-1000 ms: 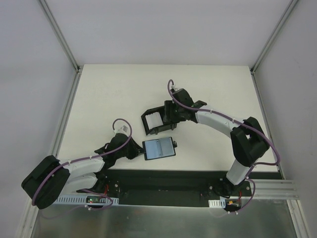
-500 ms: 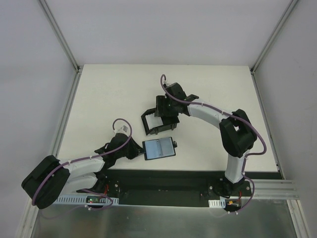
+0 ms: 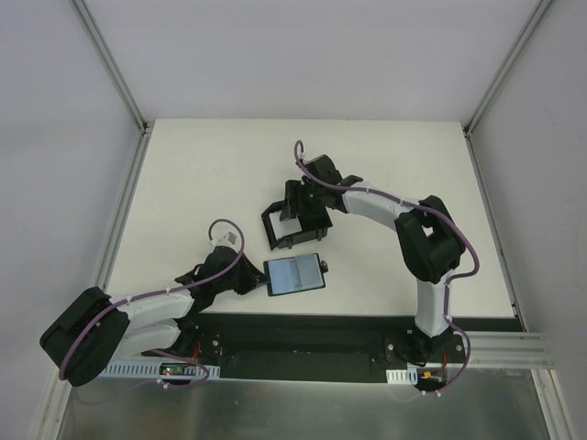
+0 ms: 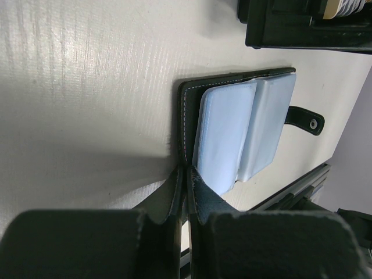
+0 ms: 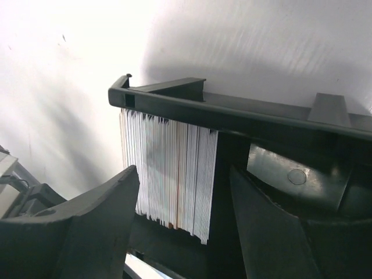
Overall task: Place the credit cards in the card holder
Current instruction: Pick up the credit card from the storage box.
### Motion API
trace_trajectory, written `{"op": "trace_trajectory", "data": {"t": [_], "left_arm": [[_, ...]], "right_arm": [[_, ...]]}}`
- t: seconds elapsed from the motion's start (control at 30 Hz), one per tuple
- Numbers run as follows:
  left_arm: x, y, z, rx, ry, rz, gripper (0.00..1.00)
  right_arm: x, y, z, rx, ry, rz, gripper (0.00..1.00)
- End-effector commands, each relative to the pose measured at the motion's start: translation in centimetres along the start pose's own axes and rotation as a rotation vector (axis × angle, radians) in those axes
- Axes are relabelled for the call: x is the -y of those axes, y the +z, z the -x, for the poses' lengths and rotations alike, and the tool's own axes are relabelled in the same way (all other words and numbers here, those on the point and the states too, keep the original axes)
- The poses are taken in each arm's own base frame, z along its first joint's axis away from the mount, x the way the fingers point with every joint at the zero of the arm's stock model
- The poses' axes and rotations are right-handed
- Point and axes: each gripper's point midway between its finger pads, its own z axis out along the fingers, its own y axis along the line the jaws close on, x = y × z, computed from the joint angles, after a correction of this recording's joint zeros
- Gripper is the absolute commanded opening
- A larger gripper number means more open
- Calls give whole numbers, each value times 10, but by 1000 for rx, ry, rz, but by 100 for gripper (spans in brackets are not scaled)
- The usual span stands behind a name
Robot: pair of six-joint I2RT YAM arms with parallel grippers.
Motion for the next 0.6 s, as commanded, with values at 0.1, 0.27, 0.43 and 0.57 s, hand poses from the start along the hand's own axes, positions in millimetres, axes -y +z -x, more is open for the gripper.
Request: {"op": "trace_trajectory", "data": {"t": [0.1,0.27,0.43,0.57], "left_arm": [[-4,0,1,-5,10,23,0],[-4,1,1,-7,9,19,0],[-4,1,0,-10,9,17,0],[-4,1,0,-13,11,16,0]], "right_arm": [[-23,-16,24,70,16,122,59],[-25,-23,27,84,11,125,50],[-22,-27,28,98,11,112,43],[-20,-29,29,107,9,101,39]]}}
